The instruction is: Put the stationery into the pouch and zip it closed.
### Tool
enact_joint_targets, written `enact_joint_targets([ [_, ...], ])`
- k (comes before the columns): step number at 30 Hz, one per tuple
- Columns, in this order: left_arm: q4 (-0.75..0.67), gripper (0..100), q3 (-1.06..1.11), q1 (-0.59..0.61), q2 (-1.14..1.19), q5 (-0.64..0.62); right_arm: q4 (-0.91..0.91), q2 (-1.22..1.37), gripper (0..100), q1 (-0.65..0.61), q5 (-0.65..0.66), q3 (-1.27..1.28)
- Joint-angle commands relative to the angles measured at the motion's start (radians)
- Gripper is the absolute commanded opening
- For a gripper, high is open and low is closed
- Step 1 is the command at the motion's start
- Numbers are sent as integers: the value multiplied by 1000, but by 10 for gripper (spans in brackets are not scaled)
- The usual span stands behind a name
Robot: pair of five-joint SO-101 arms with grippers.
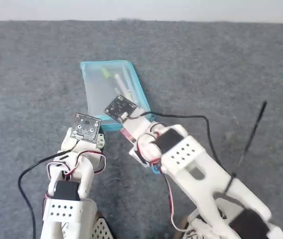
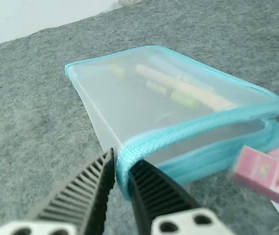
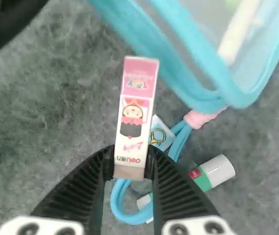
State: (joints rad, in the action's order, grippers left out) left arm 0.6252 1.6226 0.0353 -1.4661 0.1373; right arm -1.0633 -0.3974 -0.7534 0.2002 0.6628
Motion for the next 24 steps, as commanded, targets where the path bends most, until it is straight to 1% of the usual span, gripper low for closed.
enact_joint_targets([
  [1, -21, 12, -13, -11, -3, 5, 25, 54, 7, -4, -23, -144],
  [8, -20, 12, -13, -11, -3, 5, 22, 217, 7, 4, -29, -313],
  [12, -18, 12, -13, -12, -3, 3, 25, 314, 7, 36, -92, -417],
  [16, -18, 12, -12, -12, -3, 2, 24, 412, 9, 50, -106, -543],
  [19, -18, 12, -12, -12, -3, 2, 25, 467, 12, 50, -178, -620],
  [21, -18, 12, -12, -12, -3, 0, 18, 498, 46, 51, -269, -657],
  [24, -17, 12, -12, -12, -3, 0, -2, 513, 169, 48, -371, -663],
])
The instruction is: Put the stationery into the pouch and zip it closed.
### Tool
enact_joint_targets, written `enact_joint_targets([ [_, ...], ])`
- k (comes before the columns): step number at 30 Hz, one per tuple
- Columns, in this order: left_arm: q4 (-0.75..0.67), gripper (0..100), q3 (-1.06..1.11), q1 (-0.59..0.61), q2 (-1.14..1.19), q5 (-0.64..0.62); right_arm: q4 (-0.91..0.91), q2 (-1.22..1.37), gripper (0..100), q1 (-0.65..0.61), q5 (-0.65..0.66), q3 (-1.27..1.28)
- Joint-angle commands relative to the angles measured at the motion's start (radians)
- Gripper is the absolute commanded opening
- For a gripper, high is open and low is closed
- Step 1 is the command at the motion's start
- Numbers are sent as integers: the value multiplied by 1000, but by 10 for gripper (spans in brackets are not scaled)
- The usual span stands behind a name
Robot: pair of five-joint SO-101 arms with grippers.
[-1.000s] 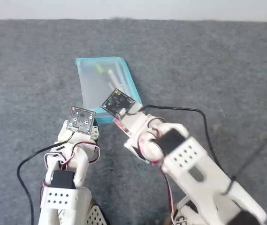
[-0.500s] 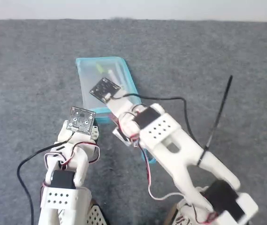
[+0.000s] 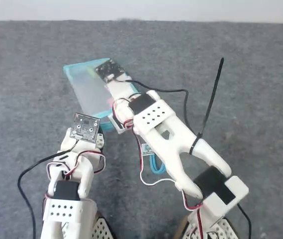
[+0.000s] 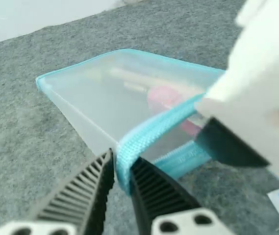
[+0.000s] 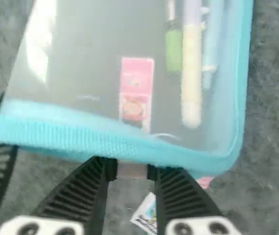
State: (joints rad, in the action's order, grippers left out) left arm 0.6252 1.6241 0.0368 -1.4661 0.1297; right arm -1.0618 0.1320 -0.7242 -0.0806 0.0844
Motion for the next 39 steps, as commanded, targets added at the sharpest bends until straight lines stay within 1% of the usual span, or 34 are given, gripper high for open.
enact_joint_targets([
  [1, -17, 12, -13, -14, -3, 8, -13, -15, 211, 16, -100, -84],
  [4, -17, 12, -13, -14, -3, 8, -22, -15, 314, 21, -75, -84],
  [7, -17, 12, -13, -14, -3, 8, -64, -16, 363, 38, -44, -97],
  [11, -18, 12, -13, -14, -3, 8, -165, -48, 365, 62, -11, -135],
  [16, -21, 12, -7, -14, -3, 8, -285, -151, 365, 110, 25, -153],
  [22, -21, 12, -12, -2, -5, 9, -440, -255, 365, 237, 61, -140],
  [24, -23, 12, -39, 49, -5, 3, -449, -282, 365, 269, 94, -77],
  [26, -23, 12, -62, 126, -5, -63, -412, -306, 365, 288, 127, 32],
  [28, -21, 12, -70, 166, -5, -107, -334, -334, 365, 292, 166, 173],
  [29, -18, 12, -70, 155, -5, -101, -289, -348, 365, 292, 180, 244],
  [30, -15, 12, -64, 114, -3, -69, -242, -364, 365, 292, 187, 313],
  [33, 48, 12, -24, -123, -3, 115, -122, -410, 365, 292, 195, 470],
  [34, 72, 12, -16, -192, -3, 155, -104, -426, 365, 294, 195, 499],
  [35, 94, 12, -16, -235, -5, 164, -101, -441, 365, 294, 195, 522],
  [37, 107, 12, -31, -236, -5, 143, -102, -473, 365, 308, 196, 557],
  [39, 104, 12, -59, -157, -5, 98, -127, -506, 364, 335, 215, 585],
])
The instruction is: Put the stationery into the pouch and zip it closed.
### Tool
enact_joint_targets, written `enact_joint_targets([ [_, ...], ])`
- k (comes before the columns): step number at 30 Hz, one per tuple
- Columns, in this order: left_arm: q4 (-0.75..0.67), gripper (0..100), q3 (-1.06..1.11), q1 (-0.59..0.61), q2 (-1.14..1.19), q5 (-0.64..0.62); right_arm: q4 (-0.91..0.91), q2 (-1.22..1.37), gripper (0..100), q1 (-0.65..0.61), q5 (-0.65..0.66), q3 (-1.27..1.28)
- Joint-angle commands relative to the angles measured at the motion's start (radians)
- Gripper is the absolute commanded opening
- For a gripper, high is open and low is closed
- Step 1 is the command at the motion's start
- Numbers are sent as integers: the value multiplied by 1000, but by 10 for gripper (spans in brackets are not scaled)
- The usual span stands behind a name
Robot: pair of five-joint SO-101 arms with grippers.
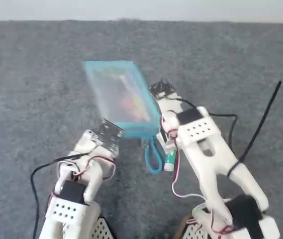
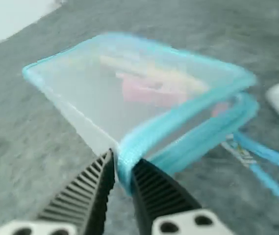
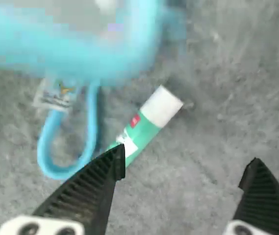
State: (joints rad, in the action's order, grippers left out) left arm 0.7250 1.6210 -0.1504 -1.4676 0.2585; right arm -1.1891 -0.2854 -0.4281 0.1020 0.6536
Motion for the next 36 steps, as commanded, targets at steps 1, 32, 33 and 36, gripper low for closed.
enact_joint_targets([
  [1, -6, 12, -68, 84, -3, -68, -13, -104, 364, 56, 46, 28],
  [32, -71, 12, -64, 207, -2, -144, 231, -142, 321, -76, -183, 290],
  [33, -71, 12, -62, 207, -2, -144, 239, -133, 321, -76, -183, 292],
  [36, -71, 12, -61, 207, -2, -144, 252, -91, 310, -74, -183, 293],
])
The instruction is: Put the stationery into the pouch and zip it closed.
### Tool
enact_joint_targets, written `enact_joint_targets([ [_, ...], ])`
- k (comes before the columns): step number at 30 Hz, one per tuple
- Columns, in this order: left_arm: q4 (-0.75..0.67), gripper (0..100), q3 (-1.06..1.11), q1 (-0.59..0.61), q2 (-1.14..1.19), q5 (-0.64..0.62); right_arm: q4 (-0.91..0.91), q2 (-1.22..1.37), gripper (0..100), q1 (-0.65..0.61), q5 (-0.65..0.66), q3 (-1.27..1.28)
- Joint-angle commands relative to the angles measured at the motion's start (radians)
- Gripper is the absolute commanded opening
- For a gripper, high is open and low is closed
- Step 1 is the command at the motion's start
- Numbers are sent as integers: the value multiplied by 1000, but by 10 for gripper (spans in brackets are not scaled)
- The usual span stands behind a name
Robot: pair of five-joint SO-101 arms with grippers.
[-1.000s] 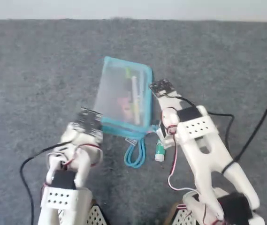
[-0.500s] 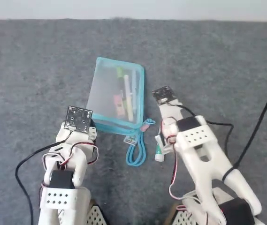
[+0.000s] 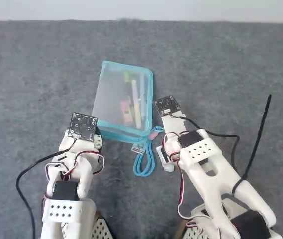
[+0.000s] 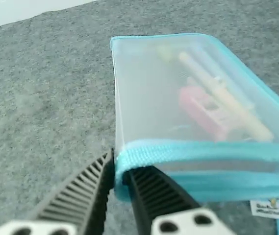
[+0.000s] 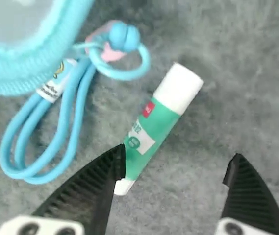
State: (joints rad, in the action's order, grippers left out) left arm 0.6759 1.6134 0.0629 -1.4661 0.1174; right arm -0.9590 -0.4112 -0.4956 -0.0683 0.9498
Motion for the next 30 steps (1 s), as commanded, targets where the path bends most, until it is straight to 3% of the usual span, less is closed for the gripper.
enact_joint_targets([
  [1, -21, 12, -53, -6, -3, -3, 24, 54, 292, -7, -9, -5],
  [6, -21, 12, -53, -6, -3, -3, 65, 147, 185, 21, -5, -9],
  [16, -20, 12, -53, -6, -3, -3, 56, 154, 177, 308, -3, -41],
  [20, -20, 12, -53, -6, -3, -3, 56, 154, 180, 355, 5, -68],
  [26, -17, 12, -51, 0, -3, -3, 39, 154, 181, 352, 261, -63],
  [30, -18, 12, -51, 2, -3, -3, -30, 150, 190, 351, 336, -81],
])
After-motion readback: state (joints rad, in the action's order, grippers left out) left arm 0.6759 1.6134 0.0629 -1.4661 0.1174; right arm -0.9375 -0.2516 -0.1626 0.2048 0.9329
